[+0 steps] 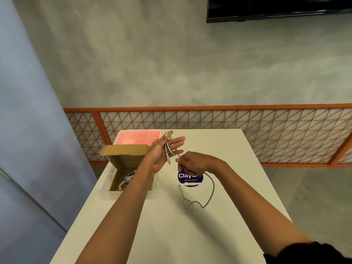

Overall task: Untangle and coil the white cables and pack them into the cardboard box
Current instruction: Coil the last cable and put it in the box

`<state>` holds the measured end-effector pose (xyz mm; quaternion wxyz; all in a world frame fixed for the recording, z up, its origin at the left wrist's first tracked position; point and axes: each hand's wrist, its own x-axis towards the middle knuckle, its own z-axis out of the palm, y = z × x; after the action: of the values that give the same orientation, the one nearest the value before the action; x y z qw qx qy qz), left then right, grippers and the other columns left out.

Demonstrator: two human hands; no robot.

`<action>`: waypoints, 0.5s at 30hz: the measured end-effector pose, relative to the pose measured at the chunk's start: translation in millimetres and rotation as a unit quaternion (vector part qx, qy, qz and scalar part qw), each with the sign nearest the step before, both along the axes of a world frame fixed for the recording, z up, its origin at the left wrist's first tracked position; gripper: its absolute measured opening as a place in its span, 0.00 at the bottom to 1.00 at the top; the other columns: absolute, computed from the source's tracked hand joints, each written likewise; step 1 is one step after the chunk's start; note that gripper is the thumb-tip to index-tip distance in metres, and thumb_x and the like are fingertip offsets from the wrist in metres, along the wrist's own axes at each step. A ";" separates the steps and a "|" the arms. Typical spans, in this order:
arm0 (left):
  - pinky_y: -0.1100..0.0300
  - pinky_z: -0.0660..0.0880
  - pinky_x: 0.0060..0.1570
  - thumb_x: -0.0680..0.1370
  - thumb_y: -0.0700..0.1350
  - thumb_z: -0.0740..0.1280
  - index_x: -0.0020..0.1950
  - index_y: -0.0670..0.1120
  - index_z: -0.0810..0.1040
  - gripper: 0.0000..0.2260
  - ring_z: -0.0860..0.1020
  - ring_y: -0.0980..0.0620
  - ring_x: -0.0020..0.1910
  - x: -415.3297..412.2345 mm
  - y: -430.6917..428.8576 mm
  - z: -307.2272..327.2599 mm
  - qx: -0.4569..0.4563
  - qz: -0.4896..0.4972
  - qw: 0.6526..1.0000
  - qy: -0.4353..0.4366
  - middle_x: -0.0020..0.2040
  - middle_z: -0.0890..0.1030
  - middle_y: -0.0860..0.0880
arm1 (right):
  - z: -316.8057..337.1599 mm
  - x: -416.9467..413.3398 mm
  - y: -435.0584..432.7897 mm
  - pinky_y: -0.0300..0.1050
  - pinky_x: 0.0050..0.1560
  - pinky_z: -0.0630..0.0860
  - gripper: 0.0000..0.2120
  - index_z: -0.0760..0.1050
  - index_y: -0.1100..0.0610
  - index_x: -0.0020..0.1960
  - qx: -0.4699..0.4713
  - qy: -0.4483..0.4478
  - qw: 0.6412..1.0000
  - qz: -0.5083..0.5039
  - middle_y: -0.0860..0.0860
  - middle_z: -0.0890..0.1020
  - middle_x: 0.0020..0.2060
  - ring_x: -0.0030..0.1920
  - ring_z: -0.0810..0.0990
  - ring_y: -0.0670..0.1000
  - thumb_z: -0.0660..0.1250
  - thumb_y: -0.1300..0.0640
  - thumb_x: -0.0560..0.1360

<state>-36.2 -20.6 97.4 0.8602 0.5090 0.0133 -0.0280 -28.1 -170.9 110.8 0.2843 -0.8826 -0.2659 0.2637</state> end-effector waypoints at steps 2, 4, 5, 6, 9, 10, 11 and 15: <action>0.51 0.81 0.46 0.83 0.47 0.55 0.70 0.43 0.65 0.17 0.84 0.49 0.47 2.3 1.2 -1.3 0.002 0.005 1.000 -0.006 0.48 0.85 0.42 | 2.4 2.0 0.4 0.36 0.28 0.66 0.20 0.75 0.56 0.41 -0.006 -0.004 1.000 0.002 0.52 0.74 0.28 0.27 0.68 0.49 0.51 0.50 0.83; 0.51 0.81 0.47 0.83 0.48 0.54 0.66 0.46 0.68 0.13 0.84 0.48 0.50 4.4 1.4 -1.7 0.028 0.009 0.999 -0.018 0.51 0.84 0.43 | 6.5 3.3 0.4 0.38 0.30 0.66 0.20 0.76 0.57 0.42 -0.023 -0.012 1.000 0.013 0.51 0.74 0.27 0.26 0.68 0.48 0.52 0.50 0.83; 0.51 0.80 0.49 0.83 0.48 0.54 0.63 0.49 0.70 0.11 0.83 0.48 0.50 5.1 1.0 -1.6 0.055 0.007 0.998 -0.025 0.52 0.84 0.43 | 9.4 3.9 0.4 0.38 0.31 0.67 0.21 0.77 0.58 0.42 -0.037 -0.022 0.999 0.024 0.51 0.75 0.27 0.26 0.68 0.48 0.52 0.49 0.83; 0.51 0.79 0.49 0.84 0.48 0.53 0.60 0.51 0.71 0.10 0.83 0.48 0.50 5.6 0.5 -2.3 0.085 0.006 0.996 -0.032 0.53 0.83 0.43 | 13.1 4.2 0.0 0.38 0.33 0.68 0.22 0.77 0.57 0.40 -0.050 -0.035 0.997 0.037 0.50 0.75 0.26 0.24 0.69 0.47 0.51 0.48 0.83; 0.59 0.76 0.44 0.84 0.48 0.53 0.61 0.54 0.70 0.10 0.84 0.53 0.45 5.0 -1.9 -5.4 0.176 0.011 0.984 -0.023 0.53 0.84 0.45 | 25.0 6.0 -1.3 0.38 0.35 0.71 0.24 0.76 0.53 0.34 -0.064 -0.080 0.993 0.054 0.49 0.77 0.26 0.21 0.71 0.43 0.52 0.45 0.82; 0.61 0.75 0.42 0.84 0.48 0.53 0.66 0.54 0.68 0.12 0.83 0.55 0.43 5.3 -2.6 -6.5 0.216 0.015 0.976 -0.015 0.52 0.84 0.45 | 29.3 8.1 -2.2 0.37 0.35 0.70 0.24 0.75 0.54 0.33 -0.061 -0.102 0.992 0.052 0.50 0.77 0.26 0.23 0.72 0.44 0.53 0.45 0.82; 0.62 0.75 0.43 0.84 0.49 0.53 0.71 0.53 0.65 0.16 0.82 0.55 0.43 6.8 -3.0 -7.7 0.256 0.013 0.967 -0.011 0.51 0.83 0.45 | 33.1 10.9 -3.6 0.38 0.35 0.69 0.24 0.75 0.54 0.33 -0.058 -0.126 0.989 0.046 0.50 0.76 0.27 0.26 0.72 0.46 0.53 0.45 0.81; 0.59 0.76 0.48 0.83 0.53 0.51 0.69 0.50 0.70 0.18 0.84 0.49 0.40 7.4 -5.3 -5.1 0.336 -0.071 0.939 -0.026 0.46 0.85 0.44 | 42.0 23.5 -12.3 0.41 0.37 0.69 0.20 0.78 0.57 0.36 0.017 -0.173 0.985 0.005 0.52 0.79 0.33 0.33 0.74 0.48 0.59 0.46 0.80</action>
<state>-28.8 -25.9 92.3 0.6347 0.7688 -0.0365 -0.0699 -4.6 -183.2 152.8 0.2472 -0.9087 -0.3201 0.1037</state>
